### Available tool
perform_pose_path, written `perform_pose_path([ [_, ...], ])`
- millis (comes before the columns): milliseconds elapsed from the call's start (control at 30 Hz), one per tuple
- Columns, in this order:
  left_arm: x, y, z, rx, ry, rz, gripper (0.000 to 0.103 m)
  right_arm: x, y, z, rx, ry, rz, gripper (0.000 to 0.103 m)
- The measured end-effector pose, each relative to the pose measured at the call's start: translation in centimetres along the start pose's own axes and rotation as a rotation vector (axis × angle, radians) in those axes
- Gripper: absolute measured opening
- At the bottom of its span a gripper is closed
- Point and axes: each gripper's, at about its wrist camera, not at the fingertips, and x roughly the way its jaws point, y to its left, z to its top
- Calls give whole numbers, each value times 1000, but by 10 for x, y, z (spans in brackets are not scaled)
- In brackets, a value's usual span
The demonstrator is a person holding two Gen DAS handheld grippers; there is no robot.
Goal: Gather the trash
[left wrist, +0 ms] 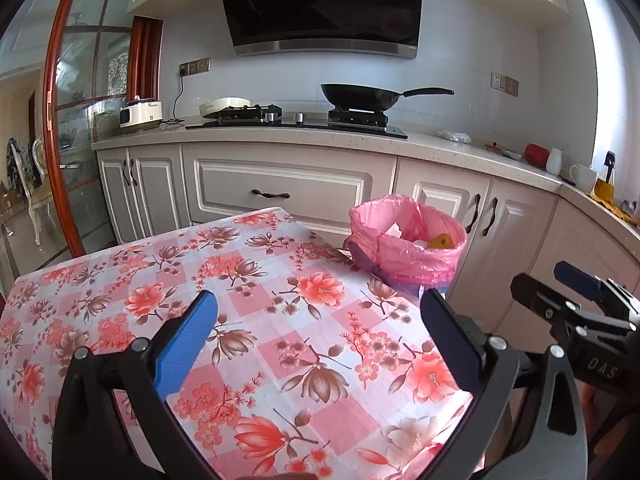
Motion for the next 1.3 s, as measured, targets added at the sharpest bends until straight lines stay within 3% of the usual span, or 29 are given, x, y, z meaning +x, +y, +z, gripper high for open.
perform_pose_path([
  [433,5,3,-5,-14,15,-5,98,4,4,-5,-4,13,-2,85],
  [1300,-3,4,-4,-9,-37,20,98,-1,3,-2,-14,-11,-9,85],
])
